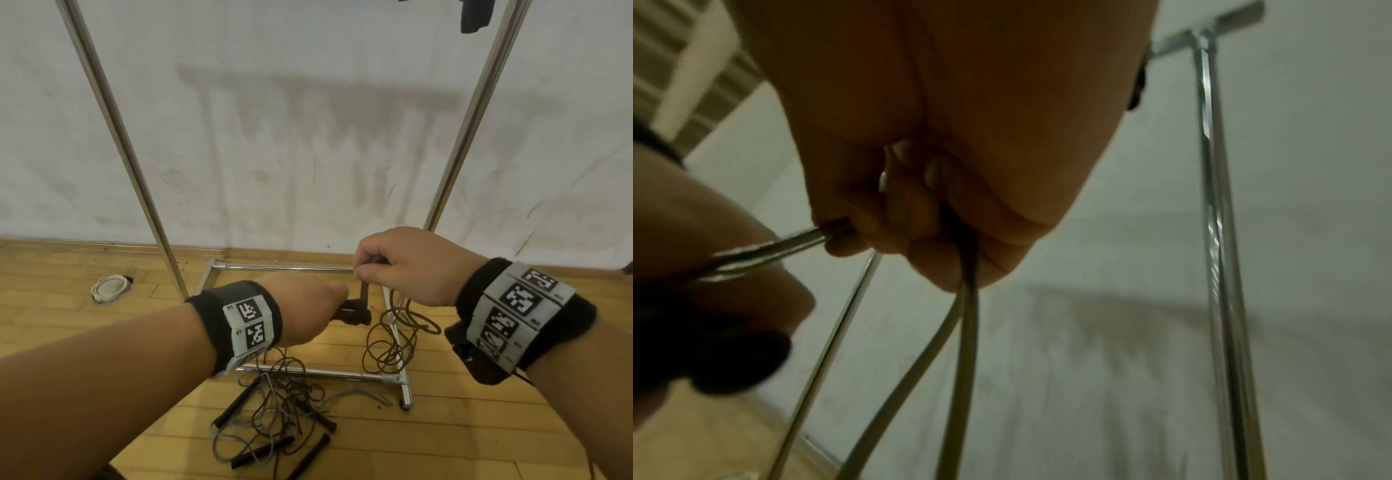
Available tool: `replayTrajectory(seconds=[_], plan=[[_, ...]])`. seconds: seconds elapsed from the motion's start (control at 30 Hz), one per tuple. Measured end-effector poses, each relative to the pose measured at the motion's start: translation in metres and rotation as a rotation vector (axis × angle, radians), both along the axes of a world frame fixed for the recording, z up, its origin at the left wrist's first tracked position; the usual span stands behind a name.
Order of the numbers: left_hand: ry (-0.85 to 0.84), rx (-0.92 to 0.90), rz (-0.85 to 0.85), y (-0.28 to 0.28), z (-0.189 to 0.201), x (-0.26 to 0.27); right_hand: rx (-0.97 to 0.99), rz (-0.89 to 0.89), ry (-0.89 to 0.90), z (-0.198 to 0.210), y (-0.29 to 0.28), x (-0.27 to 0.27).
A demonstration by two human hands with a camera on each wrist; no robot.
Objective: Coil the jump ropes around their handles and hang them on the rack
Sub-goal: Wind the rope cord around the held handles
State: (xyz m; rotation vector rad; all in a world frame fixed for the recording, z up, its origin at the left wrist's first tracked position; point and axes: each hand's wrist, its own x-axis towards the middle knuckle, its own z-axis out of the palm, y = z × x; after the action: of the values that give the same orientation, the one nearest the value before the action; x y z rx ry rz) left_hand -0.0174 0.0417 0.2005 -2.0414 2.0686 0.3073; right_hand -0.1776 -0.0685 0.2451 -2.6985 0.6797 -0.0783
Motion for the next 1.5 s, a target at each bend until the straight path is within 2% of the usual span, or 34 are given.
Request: replayTrajectory(seconds=[0.1, 0.2, 0.3, 0.37, 0.43, 0.47, 0.53, 0.6, 0.7, 0.77, 0.93, 1.07, 1.13, 1.23, 1.33, 1.43, 1.5], plan=[[0.075, -0.109, -0.11, 0.005, 0.006, -0.001, 0.148, -0.05, -0.056, -0.004, -0.011, -0.007], [0.197, -0.227, -0.155, 0.009, 0.012, 0.0, 0.442, -0.11, -0.192, -0.014, -0.014, -0.01], [0.374, -0.355, -0.015, 0.006, 0.018, 0.005, 0.804, -0.189, -0.356, -0.026, -0.01, -0.005], [0.445, -0.419, 0.108, -0.001, 0.021, 0.014, 0.913, -0.258, -0.348, -0.033, -0.006, 0.0], [0.42, -0.417, 0.219, -0.008, 0.022, 0.026, 0.826, -0.282, -0.256, -0.039, -0.002, 0.004], [0.381, -0.388, 0.266, -0.011, 0.021, 0.032, 0.694, -0.258, -0.175, -0.04, 0.001, 0.005], [0.272, -0.298, 0.339, -0.014, 0.016, 0.043, 0.312, -0.135, 0.035, -0.034, 0.008, 0.004], [0.132, -0.203, 0.359, -0.014, 0.012, 0.045, 0.069, -0.014, 0.149, -0.022, 0.015, 0.005], [-0.035, -0.085, 0.295, -0.01, 0.007, 0.033, -0.066, 0.003, 0.156, -0.003, 0.019, 0.005], [-0.077, -0.045, 0.212, -0.008, 0.005, 0.02, -0.096, -0.016, 0.14, 0.005, 0.016, 0.001], [-0.079, 0.027, -0.023, 0.001, 0.001, 0.002, 0.015, -0.04, 0.05, 0.009, 0.005, -0.007], [-0.013, -0.138, -0.173, 0.005, 0.007, 0.001, 0.162, -0.082, -0.064, 0.0, -0.006, -0.008], [0.06, -0.238, -0.195, 0.005, 0.013, 0.003, 0.366, -0.141, -0.16, -0.009, -0.007, -0.006], [0.306, -0.369, -0.033, 0.005, 0.02, 0.012, 0.748, -0.258, -0.358, -0.023, -0.003, 0.002], [0.422, -0.468, 0.151, -0.003, 0.022, 0.022, 0.913, -0.339, -0.423, -0.035, 0.012, 0.015], [0.412, -0.447, 0.301, -0.012, 0.02, 0.034, 0.884, -0.349, -0.308, -0.045, 0.027, 0.023], [0.3, -0.369, 0.357, -0.017, 0.017, 0.041, 0.643, -0.276, -0.138, -0.045, 0.036, 0.026]])
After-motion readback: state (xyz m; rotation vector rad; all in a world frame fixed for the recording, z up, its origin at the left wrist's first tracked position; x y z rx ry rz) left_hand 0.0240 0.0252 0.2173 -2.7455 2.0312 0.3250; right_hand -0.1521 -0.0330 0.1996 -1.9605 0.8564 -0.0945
